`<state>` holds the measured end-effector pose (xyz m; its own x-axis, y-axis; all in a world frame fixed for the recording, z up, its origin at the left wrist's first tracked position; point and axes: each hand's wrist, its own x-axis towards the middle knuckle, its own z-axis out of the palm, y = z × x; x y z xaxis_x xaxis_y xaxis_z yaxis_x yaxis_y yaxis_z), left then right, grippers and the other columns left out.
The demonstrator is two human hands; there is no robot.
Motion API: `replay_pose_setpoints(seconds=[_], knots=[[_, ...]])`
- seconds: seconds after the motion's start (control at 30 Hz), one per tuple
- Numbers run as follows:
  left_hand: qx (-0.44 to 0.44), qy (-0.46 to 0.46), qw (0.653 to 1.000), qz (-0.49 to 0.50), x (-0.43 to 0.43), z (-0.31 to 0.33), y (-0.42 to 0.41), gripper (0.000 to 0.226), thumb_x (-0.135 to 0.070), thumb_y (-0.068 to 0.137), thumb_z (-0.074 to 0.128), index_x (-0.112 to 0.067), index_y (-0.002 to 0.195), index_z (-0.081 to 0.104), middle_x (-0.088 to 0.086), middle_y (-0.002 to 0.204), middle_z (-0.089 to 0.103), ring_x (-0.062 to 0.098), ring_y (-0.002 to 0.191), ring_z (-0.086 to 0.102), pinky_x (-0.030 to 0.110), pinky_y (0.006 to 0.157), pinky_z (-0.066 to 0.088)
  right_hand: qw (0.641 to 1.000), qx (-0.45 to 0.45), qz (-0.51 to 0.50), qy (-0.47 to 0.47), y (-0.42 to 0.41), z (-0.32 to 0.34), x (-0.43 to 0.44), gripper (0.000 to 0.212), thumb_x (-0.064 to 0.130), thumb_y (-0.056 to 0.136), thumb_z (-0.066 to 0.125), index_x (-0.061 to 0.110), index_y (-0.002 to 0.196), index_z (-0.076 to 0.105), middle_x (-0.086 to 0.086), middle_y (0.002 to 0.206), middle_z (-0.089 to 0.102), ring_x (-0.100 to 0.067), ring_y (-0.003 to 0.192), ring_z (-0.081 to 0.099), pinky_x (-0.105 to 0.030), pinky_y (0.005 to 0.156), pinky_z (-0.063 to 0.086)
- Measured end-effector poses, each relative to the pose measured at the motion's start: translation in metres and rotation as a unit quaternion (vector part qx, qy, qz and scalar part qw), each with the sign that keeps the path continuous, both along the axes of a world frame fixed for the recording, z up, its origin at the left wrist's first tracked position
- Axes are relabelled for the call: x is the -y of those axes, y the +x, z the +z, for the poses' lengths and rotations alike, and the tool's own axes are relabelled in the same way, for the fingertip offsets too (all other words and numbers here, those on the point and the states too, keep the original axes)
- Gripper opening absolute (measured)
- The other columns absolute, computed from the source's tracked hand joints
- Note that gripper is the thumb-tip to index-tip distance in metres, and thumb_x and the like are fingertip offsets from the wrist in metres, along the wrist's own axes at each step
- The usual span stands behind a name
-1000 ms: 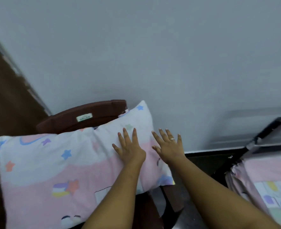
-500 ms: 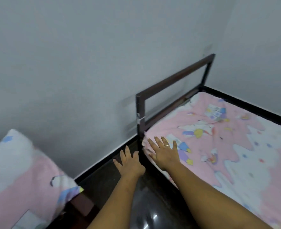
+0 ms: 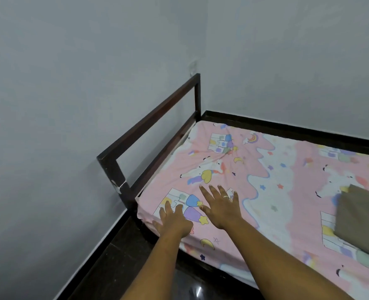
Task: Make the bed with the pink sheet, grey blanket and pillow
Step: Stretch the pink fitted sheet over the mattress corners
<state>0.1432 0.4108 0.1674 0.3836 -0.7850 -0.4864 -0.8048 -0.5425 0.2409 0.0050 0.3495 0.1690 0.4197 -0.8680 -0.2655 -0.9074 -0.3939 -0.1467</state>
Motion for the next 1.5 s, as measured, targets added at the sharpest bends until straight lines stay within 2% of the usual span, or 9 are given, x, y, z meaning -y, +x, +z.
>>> replay_pose_setpoints(seconds=[0.2, 0.33, 0.43, 0.57, 0.7, 0.87, 1.17, 1.37, 1.5], knots=[[-0.067, 0.012, 0.998, 0.017, 0.070, -0.025, 0.034, 0.067, -0.034, 0.091, 0.049, -0.032, 0.148, 0.014, 0.001, 0.158, -0.009, 0.025, 0.145, -0.007, 0.053, 0.114, 0.004, 0.999, -0.033, -0.017, 0.028, 0.029, -0.021, 0.064, 0.060, 0.054, 0.099, 0.018, 0.038, 0.149, -0.012, 0.006, 0.161, -0.003, -0.020, 0.148, -0.005, -0.058, 0.113, 0.002], [-0.067, 0.007, 0.998, 0.013, 0.129, -0.034, 0.083, 0.065, -0.034, 0.090, 0.051, -0.029, 0.146, 0.019, 0.002, 0.157, 0.010, 0.026, 0.143, 0.011, 0.052, 0.113, 0.012, 0.998, -0.013, -0.041, 0.046, 0.077, -0.030, 0.122, 0.060, 0.053, 0.099, 0.019, 0.039, 0.149, -0.011, 0.005, 0.161, 0.000, -0.021, 0.148, -0.004, -0.058, 0.113, 0.002], [-0.094, -0.007, 0.995, 0.016, 0.173, -0.037, 0.120, 0.062, -0.032, 0.090, 0.053, -0.026, 0.144, 0.024, 0.005, 0.148, 0.031, 0.029, 0.135, 0.031, 0.049, 0.110, 0.029, 0.996, 0.005, -0.061, 0.058, 0.116, -0.038, 0.160, 0.060, 0.053, 0.099, 0.021, 0.039, 0.150, -0.008, 0.005, 0.160, 0.005, -0.020, 0.148, -0.002, -0.057, 0.113, 0.004], [-0.156, -0.027, 0.987, 0.027, 0.230, -0.050, 0.155, 0.060, -0.030, 0.087, 0.057, -0.023, 0.141, 0.031, 0.008, 0.141, 0.042, 0.029, 0.122, 0.047, 0.044, 0.099, 0.045, 0.993, 0.039, -0.089, 0.070, 0.152, -0.049, 0.196, 0.059, 0.053, 0.099, 0.024, 0.038, 0.151, -0.003, 0.004, 0.159, 0.011, -0.019, 0.147, 0.003, -0.055, 0.113, 0.007], [-0.192, -0.033, 0.980, 0.035, 0.278, -0.064, 0.163, 0.051, -0.025, 0.090, 0.056, -0.018, 0.138, 0.039, 0.008, 0.137, 0.048, 0.026, 0.115, 0.053, 0.033, 0.091, 0.046, 0.988, 0.030, -0.113, 0.102, 0.153, -0.065, 0.230, 0.059, 0.052, 0.099, 0.025, 0.038, 0.151, -0.001, 0.005, 0.159, 0.010, -0.019, 0.147, 0.002, -0.056, 0.113, 0.005], [-0.188, -0.054, 0.979, 0.052, 0.341, -0.078, 0.169, 0.038, -0.020, 0.091, 0.055, -0.015, 0.128, 0.048, 0.009, 0.125, 0.056, 0.022, 0.094, 0.054, 0.031, 0.085, 0.048, 0.983, 0.031, -0.141, 0.114, 0.148, -0.086, 0.299, 0.058, 0.049, 0.100, 0.027, 0.036, 0.151, 0.004, 0.003, 0.159, 0.013, -0.021, 0.147, 0.004, -0.054, 0.113, 0.007], [-0.177, -0.063, 0.980, 0.071, 0.459, -0.158, 0.175, 0.032, -0.019, 0.091, 0.051, -0.020, 0.124, 0.050, 0.006, 0.123, 0.058, 0.022, 0.097, 0.058, 0.031, 0.084, 0.052, 0.957, 0.105, -0.213, 0.169, 0.171, -0.183, 0.423, 0.060, 0.045, 0.099, 0.034, 0.031, 0.152, 0.008, 0.002, 0.157, 0.017, -0.025, 0.145, 0.013, -0.051, 0.112, 0.016], [-0.176, -0.056, 0.982, 0.048, 0.535, -0.241, 0.189, 0.049, -0.017, 0.091, 0.051, -0.017, 0.138, 0.038, 0.013, 0.129, 0.056, 0.032, 0.113, 0.055, 0.035, 0.094, 0.047, 0.963, 0.112, -0.197, 0.146, 0.181, -0.254, 0.498, 0.063, 0.042, 0.099, 0.039, 0.025, 0.152, 0.009, -0.004, 0.153, 0.023, -0.031, 0.140, 0.022, -0.047, 0.108, 0.029], [-0.189, -0.085, 0.976, 0.070, 0.582, -0.286, 0.199, 0.066, -0.020, 0.090, 0.054, -0.014, 0.148, 0.021, 0.017, 0.136, 0.050, 0.032, 0.122, 0.050, 0.037, 0.100, 0.042, 0.962, 0.134, -0.202, 0.128, 0.193, -0.293, 0.545, 0.066, 0.036, 0.098, 0.043, 0.017, 0.151, 0.009, -0.012, 0.146, 0.030, -0.036, 0.133, 0.029, -0.047, 0.103, 0.034]])
